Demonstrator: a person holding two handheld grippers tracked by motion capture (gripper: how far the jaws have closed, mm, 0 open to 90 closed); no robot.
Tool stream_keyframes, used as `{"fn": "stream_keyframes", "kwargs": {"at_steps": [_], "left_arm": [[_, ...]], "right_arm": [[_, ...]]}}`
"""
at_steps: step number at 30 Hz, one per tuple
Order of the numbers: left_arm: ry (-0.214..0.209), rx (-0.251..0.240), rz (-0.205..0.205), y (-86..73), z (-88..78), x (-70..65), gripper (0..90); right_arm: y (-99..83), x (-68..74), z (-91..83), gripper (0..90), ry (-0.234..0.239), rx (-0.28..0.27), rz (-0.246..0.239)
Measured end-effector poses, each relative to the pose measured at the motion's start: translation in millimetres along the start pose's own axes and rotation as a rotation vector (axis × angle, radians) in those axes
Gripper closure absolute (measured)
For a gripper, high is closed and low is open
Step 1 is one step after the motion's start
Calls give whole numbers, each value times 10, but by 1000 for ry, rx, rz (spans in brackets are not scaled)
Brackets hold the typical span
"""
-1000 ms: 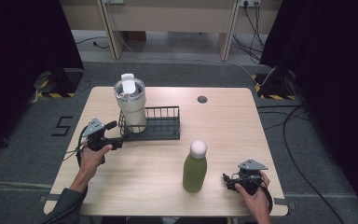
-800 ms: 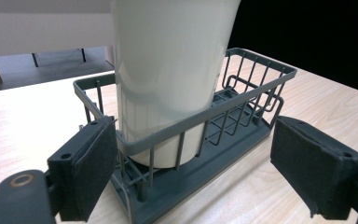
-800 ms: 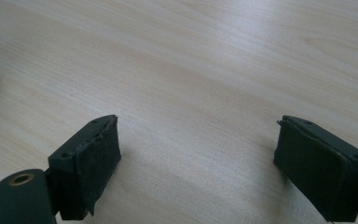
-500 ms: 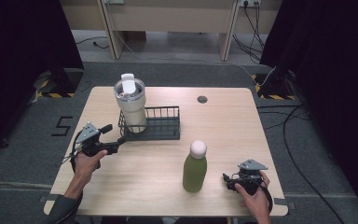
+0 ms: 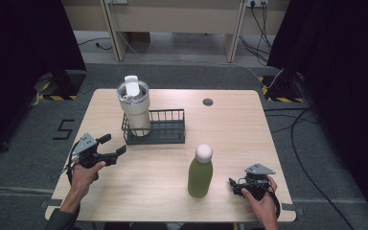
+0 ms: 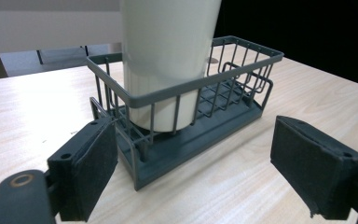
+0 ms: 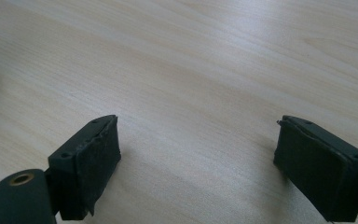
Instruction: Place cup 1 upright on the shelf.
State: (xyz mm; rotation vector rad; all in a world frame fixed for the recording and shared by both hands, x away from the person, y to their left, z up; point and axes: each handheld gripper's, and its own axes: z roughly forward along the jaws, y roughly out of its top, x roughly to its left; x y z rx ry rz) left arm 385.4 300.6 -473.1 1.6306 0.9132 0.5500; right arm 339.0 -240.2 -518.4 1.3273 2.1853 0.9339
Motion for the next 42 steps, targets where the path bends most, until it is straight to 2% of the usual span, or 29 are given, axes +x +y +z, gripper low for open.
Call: {"fn": "stream_keyframes", "kwargs": {"at_steps": [11,20,28,31,37,39,42], "left_arm": [[-17,28,9,-158,-115,-98,147],[-26,68,47,-262,-163,-193,147],[-37,88,58,-336,-201,-256,146],[-37,114,69,-386,-207,-266,147],[-56,180,59,-476,-204,-288,147],[-59,216,68,-515,-193,-301,147],[-33,256,99,-558,-193,-320,148]], "right_arm": [[0,3,-2,140,-1,1,3],[0,3,-2,140,-1,0,3],[0,3,-2,140,-1,1,3],[0,3,-2,140,-1,0,3],[0,3,-2,140,-1,0,3],[0,3,-2,140,-1,0,3],[0,3,-2,140,-1,1,2]]}}
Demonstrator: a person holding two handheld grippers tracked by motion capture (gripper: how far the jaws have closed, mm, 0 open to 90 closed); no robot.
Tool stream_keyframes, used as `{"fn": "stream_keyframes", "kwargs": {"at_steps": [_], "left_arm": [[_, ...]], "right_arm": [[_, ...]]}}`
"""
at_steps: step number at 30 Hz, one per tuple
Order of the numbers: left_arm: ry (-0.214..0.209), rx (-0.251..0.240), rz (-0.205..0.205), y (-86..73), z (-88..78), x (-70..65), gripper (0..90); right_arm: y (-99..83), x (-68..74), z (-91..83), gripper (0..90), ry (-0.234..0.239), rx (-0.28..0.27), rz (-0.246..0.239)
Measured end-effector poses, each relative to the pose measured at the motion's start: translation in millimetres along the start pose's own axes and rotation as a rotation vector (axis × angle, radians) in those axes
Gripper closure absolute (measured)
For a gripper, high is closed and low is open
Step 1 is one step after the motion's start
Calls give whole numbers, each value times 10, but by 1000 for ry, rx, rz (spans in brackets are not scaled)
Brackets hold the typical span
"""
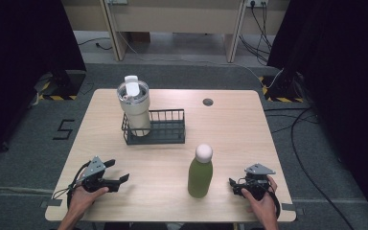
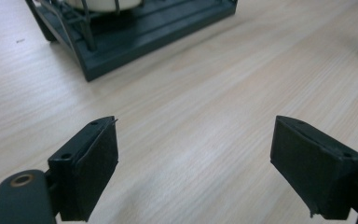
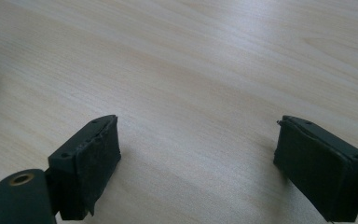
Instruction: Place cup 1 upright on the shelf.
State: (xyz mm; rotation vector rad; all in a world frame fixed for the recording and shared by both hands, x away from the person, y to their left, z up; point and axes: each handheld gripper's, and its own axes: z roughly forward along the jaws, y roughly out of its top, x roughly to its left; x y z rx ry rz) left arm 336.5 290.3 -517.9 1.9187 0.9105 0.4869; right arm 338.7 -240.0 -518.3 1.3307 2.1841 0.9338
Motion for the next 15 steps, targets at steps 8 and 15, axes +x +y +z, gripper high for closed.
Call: {"fn": "stream_keyframes", "kwargs": {"at_steps": [8,15], "left_arm": [[12,96,2,-56,-4,-14,148],[9,206,16,-73,30,-23,134]], "right_arm": [[-1,1,1,141,1,-1,-3],[-2,4,0,144,-1,-2,-5]]}}
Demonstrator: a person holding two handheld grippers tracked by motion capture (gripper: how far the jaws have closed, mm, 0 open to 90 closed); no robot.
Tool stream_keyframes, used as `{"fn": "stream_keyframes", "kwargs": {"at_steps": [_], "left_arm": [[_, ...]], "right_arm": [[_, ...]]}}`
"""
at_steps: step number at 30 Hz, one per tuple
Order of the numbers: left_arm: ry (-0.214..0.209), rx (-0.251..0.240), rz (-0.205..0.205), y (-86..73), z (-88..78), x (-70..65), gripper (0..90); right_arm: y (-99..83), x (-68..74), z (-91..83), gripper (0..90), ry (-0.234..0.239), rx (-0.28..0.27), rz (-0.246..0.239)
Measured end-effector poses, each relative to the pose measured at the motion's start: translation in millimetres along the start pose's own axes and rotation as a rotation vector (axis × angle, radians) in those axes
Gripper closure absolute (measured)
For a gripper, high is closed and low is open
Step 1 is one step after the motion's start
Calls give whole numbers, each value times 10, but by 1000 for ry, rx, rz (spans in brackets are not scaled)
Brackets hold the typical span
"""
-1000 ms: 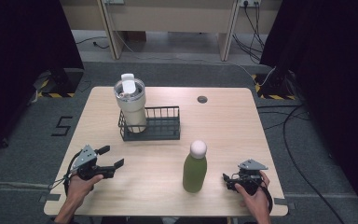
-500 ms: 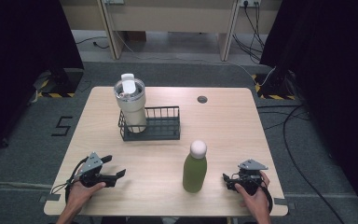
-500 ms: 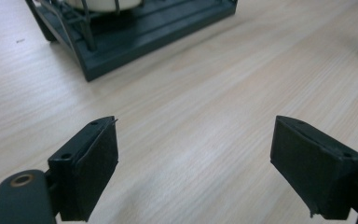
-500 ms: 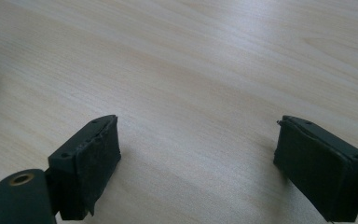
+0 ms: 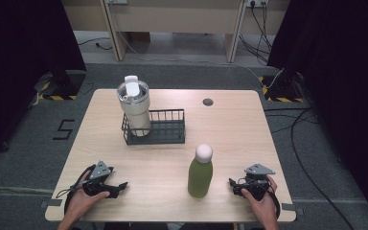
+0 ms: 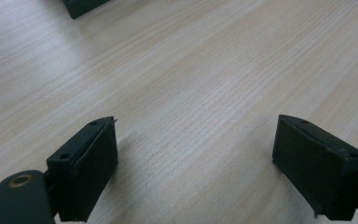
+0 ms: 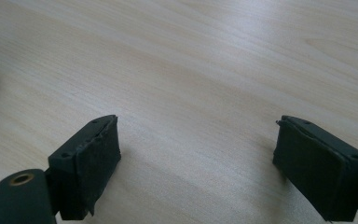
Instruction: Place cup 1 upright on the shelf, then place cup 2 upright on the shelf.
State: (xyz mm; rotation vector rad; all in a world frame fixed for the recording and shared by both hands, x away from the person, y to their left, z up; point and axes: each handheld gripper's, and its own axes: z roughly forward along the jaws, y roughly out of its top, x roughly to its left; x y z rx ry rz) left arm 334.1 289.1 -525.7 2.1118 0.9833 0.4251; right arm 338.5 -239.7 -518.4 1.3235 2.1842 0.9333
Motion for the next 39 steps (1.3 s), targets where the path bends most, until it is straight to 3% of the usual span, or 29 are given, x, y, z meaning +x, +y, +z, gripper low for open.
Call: {"fn": "stream_keyframes", "kwargs": {"at_steps": [21,39], "left_arm": [[-8,2,0,2,6,3,117],[-8,2,1,2,4,3,117]], "right_arm": [[2,22,-6,158,-7,-5,-11],[12,216,-171,175,14,-106,-45]]}}
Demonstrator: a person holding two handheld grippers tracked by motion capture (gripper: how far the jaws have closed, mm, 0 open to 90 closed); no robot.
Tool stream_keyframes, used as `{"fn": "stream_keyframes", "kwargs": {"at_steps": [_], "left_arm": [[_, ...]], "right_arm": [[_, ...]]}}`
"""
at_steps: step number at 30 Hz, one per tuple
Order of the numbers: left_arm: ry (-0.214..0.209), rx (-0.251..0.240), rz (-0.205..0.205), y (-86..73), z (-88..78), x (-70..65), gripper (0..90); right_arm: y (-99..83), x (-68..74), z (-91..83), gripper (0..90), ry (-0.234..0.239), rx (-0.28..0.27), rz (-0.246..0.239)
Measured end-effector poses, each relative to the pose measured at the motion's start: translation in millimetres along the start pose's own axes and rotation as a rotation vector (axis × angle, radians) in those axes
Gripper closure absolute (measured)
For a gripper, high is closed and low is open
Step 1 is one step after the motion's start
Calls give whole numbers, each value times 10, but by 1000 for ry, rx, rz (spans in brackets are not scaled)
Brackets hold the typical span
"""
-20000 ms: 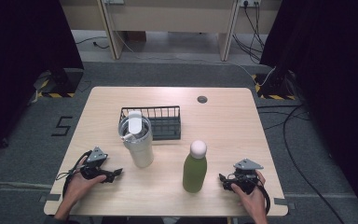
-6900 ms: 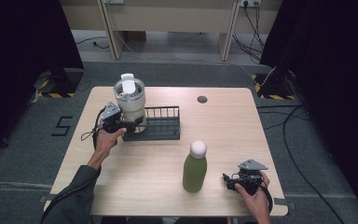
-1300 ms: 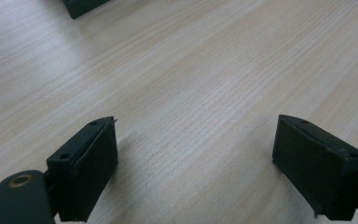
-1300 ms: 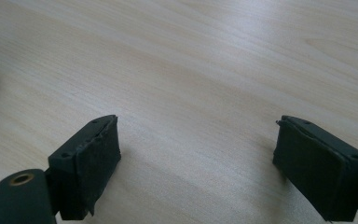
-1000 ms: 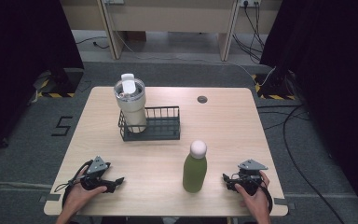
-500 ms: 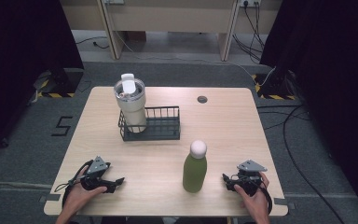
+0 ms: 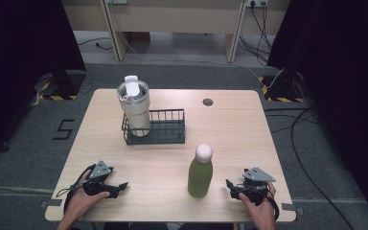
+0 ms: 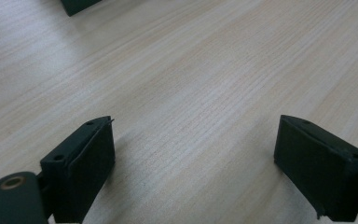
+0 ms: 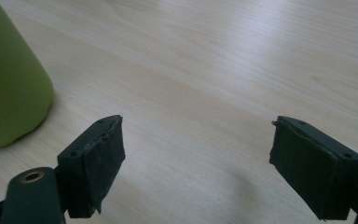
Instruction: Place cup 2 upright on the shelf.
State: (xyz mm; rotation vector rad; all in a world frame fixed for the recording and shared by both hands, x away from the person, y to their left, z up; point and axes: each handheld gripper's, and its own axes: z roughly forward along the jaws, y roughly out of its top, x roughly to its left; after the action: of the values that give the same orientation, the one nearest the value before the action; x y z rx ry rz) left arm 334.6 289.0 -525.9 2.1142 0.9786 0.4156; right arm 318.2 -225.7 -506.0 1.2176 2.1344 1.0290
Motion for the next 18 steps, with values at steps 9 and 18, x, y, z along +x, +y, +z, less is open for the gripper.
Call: {"fn": "stream_keyframes", "kwargs": {"at_steps": [9,18], "left_arm": [[0,0,1,0,0,0,116],[0,0,0,0,0,0,116]], "right_arm": [[20,111,-69,156,44,-21,-35],[35,186,-158,157,84,-60,-52]]}}
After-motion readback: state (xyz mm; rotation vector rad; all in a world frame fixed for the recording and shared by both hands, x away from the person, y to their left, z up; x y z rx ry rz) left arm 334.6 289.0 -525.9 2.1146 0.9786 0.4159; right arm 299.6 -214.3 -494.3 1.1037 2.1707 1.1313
